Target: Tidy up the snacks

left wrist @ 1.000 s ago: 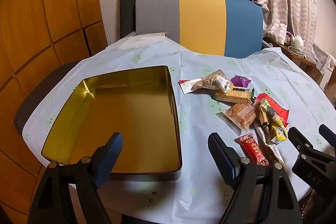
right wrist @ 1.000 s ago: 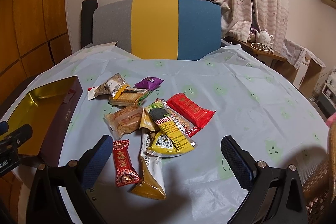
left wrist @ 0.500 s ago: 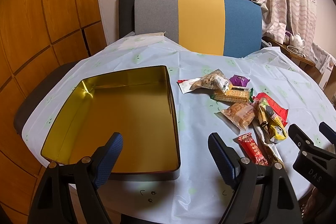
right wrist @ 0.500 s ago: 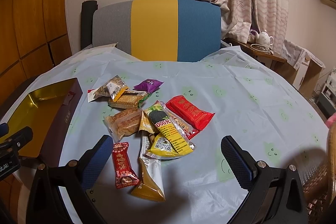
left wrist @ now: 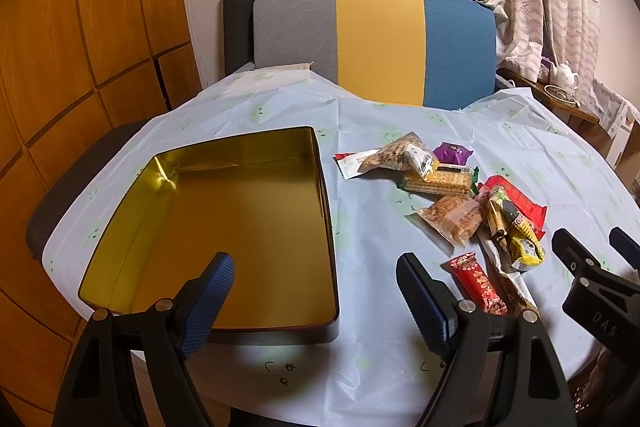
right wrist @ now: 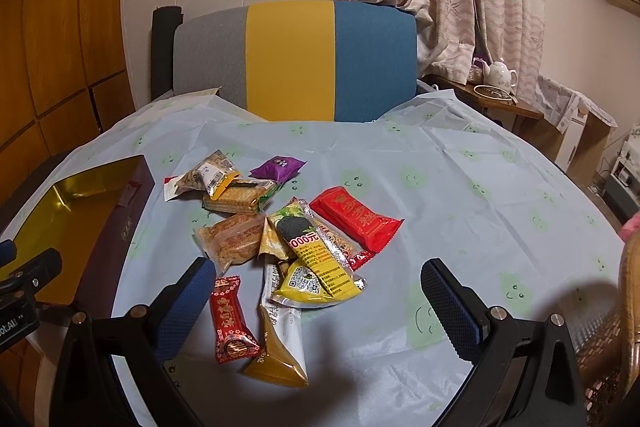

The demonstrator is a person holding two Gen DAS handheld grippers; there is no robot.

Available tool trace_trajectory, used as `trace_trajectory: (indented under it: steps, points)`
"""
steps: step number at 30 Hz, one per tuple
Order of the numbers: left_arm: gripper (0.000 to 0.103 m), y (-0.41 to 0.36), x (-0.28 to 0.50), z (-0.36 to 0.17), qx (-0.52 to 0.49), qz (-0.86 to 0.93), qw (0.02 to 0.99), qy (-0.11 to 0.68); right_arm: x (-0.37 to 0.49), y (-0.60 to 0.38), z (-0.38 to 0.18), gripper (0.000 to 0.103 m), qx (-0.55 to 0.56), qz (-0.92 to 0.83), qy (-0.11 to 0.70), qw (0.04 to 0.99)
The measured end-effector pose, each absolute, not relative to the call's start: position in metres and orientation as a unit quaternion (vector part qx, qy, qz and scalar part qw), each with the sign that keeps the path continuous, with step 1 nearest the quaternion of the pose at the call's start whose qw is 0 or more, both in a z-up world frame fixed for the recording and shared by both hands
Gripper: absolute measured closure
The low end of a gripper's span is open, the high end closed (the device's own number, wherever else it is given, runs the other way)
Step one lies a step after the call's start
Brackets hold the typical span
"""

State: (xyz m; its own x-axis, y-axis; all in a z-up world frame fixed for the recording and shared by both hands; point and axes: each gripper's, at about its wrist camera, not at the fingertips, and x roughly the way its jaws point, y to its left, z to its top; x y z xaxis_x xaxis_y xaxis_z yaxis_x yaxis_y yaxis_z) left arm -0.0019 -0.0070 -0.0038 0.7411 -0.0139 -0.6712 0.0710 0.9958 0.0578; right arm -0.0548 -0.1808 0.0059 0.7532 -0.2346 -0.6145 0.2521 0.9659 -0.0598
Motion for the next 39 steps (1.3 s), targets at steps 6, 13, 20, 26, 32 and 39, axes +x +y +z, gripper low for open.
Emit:
trace_trajectory:
  steps: [6, 13, 20, 26, 32, 39]
  points:
    - [0.018, -0.009, -0.002, -0.004, 0.043, -0.027, 0.931, 0.361, -0.055, -0.188, 0.008, 0.000, 0.019, -0.136, 0.323, 0.936]
    - [0.018, -0.013, -0.001, -0.006, 0.013, -0.099, 0.921, 0.377, -0.047, -0.211, 0.019, 0.000, 0.029, -0.132, 0.322, 0.937]
    - [0.018, -0.031, 0.000, -0.015, -0.006, -0.178, 0.893, 0.414, -0.022, -0.294, 0.052, 0.000, 0.082, -0.138, 0.333, 0.929]
    - [0.018, -0.052, 0.011, -0.023, 0.003, -0.235, 0.864, 0.446, -0.007, -0.361, 0.051, 0.000, 0.083, -0.175, 0.362, 0.912]
    - [0.018, -0.082, 0.034, -0.047, 0.040, -0.236, 0.824, 0.513, -0.012, -0.400, 0.032, 0.000, 0.192, -0.161, 0.378, 0.891]
    - [0.034, -0.106, 0.059, -0.071, 0.021, -0.231, 0.786, 0.572, -0.013, -0.395, 0.035, 0.000, 0.187, -0.154, 0.370, 0.897]
